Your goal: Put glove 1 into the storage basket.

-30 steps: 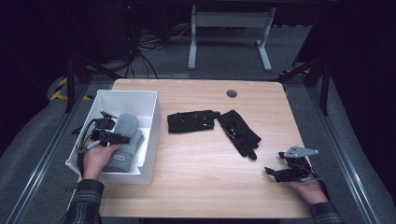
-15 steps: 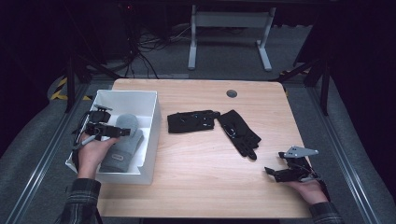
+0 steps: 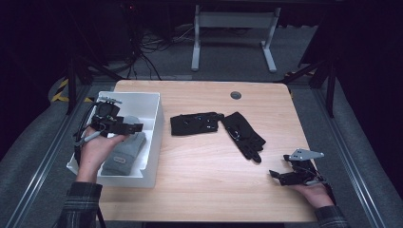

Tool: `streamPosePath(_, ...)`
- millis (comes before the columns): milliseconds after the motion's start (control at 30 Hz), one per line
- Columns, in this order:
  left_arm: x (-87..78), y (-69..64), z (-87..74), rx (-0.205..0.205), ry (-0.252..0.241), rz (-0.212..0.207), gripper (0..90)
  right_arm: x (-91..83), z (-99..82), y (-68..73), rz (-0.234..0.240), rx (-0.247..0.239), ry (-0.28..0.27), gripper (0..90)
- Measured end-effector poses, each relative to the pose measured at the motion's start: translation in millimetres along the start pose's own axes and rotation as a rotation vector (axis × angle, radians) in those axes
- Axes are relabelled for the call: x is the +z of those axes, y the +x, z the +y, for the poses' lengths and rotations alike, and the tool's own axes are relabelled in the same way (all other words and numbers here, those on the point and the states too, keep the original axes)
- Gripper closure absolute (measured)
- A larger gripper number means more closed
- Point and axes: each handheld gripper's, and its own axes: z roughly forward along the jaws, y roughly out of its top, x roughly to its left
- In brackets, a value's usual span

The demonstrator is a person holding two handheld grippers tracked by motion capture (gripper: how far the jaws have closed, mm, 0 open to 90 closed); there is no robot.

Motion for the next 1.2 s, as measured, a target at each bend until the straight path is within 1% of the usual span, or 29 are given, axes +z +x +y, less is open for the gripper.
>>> streamPosePath(100, -1.4, -13.7, 5.3, 0.040, -0.013, -0.025, 12.9, 0.0, 0.0, 0.0, 0.000, 0.000, 0.000, 10.2)
streamPosePath(200, -0.5, -27.8, 10.2, 0.087, -0.016, -0.046, 11.8, 0.0, 0.0, 0.0, 0.000, 0.000, 0.000, 10.2)
streamPosePath(300, 2.4, -42.0, 14.8, 0.117, -0.021, -0.073, 11.2, 0.0, 0.0, 0.0, 0.000, 0.000, 0.000, 10.2)
streamPosePath(333, 2.4, -42.0, 14.8, 0.117, -0.021, -0.073, 11.1, 0.0, 0.0, 0.0, 0.000, 0.000, 0.000, 10.2)
streamPosePath(367, 4.2, -48.9, 16.9, 0.137, -0.021, -0.080, 11.1, 0.0, 0.0, 0.0, 0.000, 0.000, 0.000, 10.2)
streamPosePath(467, 8.5, -61.9, 19.9, 0.166, -0.027, -0.098, 10.9, 0.1, 0.0, 0.1, -0.001, 0.000, 0.000, 10.2)
streamPosePath(533, 12.6, -73.4, 20.9, 0.172, -0.033, -0.119, 10.7, 0.1, 0.0, 0.1, -0.001, 0.000, 0.000, 10.2)
streamPosePath(600, 16.8, -82.4, 22.0, 0.191, -0.033, -0.132, 10.6, 0.1, 0.0, 0.1, -0.001, -0.001, 0.000, 10.2)
streamPosePath(767, 28.2, -102.9, 21.6, 0.228, -0.025, -0.151, 10.4, 0.1, 0.0, 0.1, 0.000, -0.001, 0.000, 10.2)
streamPosePath(800, 30.2, -106.8, 21.1, 0.230, -0.024, -0.157, 10.5, 0.1, 0.0, 0.1, 0.000, -0.001, 0.000, 10.2)
streamPosePath(967, 41.6, -123.7, 16.0, 0.257, -0.023, -0.172, 11.2, 0.2, 0.2, 0.4, -0.005, -0.003, 0.003, 9.1)
streamPosePath(1000, 44.2, -126.8, 14.5, 0.268, -0.017, -0.172, 11.3, 0.4, 0.4, 0.6, -0.006, -0.002, 0.005, 8.5)
streamPosePath(1133, 57.4, -138.1, 7.3, 0.282, -0.002, -0.181, 12.0, 0.8, 0.6, 0.6, -0.007, -0.001, 0.006, 7.9)
streamPosePath(1200, 64.4, -143.0, 3.9, 0.292, 0.013, -0.185, 12.0, 0.8, 0.6, 0.6, -0.007, -0.001, 0.007, 7.9)
